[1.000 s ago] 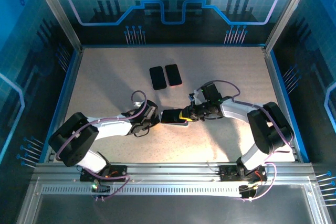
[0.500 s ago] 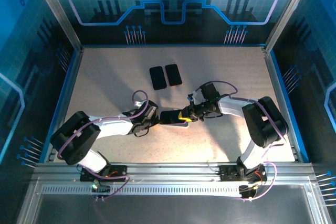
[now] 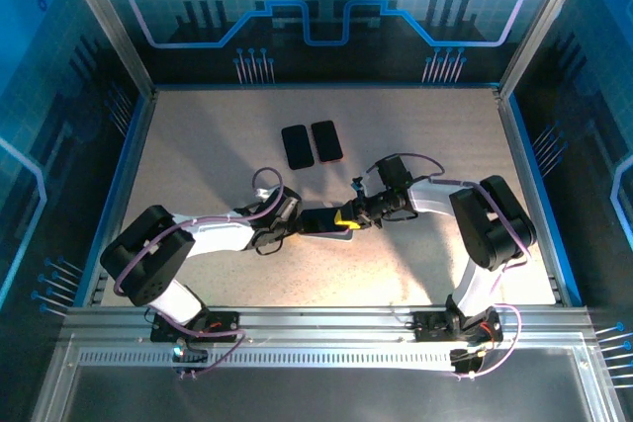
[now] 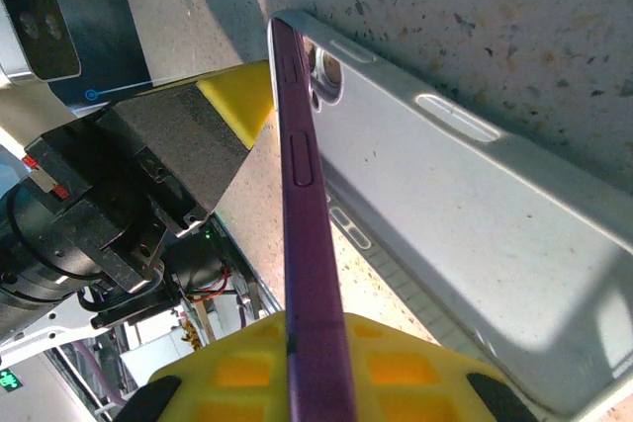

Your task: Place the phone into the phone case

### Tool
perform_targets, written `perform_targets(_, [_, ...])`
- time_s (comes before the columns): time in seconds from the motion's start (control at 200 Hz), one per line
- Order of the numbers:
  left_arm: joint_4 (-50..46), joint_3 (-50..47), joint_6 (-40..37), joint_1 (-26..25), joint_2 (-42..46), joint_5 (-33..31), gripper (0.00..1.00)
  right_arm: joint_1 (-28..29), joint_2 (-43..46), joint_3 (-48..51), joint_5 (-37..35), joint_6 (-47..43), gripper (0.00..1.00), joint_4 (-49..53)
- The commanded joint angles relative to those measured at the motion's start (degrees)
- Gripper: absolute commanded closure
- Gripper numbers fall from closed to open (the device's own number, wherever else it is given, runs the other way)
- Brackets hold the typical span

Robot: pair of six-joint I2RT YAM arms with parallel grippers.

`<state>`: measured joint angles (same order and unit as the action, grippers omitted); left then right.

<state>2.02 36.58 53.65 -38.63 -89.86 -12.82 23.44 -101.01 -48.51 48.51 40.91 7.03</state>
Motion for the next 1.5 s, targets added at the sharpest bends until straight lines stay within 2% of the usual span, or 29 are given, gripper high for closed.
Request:
perform_targets(0.0, [3.0,0.1,0.3,0.3,-2.0,1.5,1.0,-0.1,-1.8,1.7,-5.1,2.2,1.0,1.8])
perform_targets(0.29, [4.3,-1.2,1.8,0.3,-2.0,2.2,1.0,0.5,-4.3,2.8,-4.4,4.9,1.0,-3.4])
perform_targets(0.55, [4.1,-1.2,1.8,0.2,-1.5,2.2,1.0,1.1,-2.9,1.9,-6.5,3.0,1.0,-0.3])
perform_targets(0.951, [3.3,-1.2,1.7,0.3,-0.4,1.6,1.0,2.0,-1.2,-1.4,-9.3,-0.8,0.79,6.2])
perform_targets(1.186, [3.0,-1.8,1.4,0.2,0.5,1.3,1.0,2.6,-1.6,-5.3,-10.2,-2.6,0.77,10.3])
perform_targets(1.316, [3.3,-2.1,1.4,0.3,0.9,1.4,1.0,3.5,-2.8,-7.8,-11.1,-4.1,0.73,14.0])
perform_targets(1.431, [3.7,-2.6,1.5,0.3,1.4,1.3,1.0,4.1,-3.4,-9.7,-12.4,-5.1,0.61,16.9])
perform_targets(1.496, [4.1,-3.0,1.7,0.3,1.7,1.2,1.0,4.3,-3.6,-10.5,-13.2,-5.7,0.59,18.2])
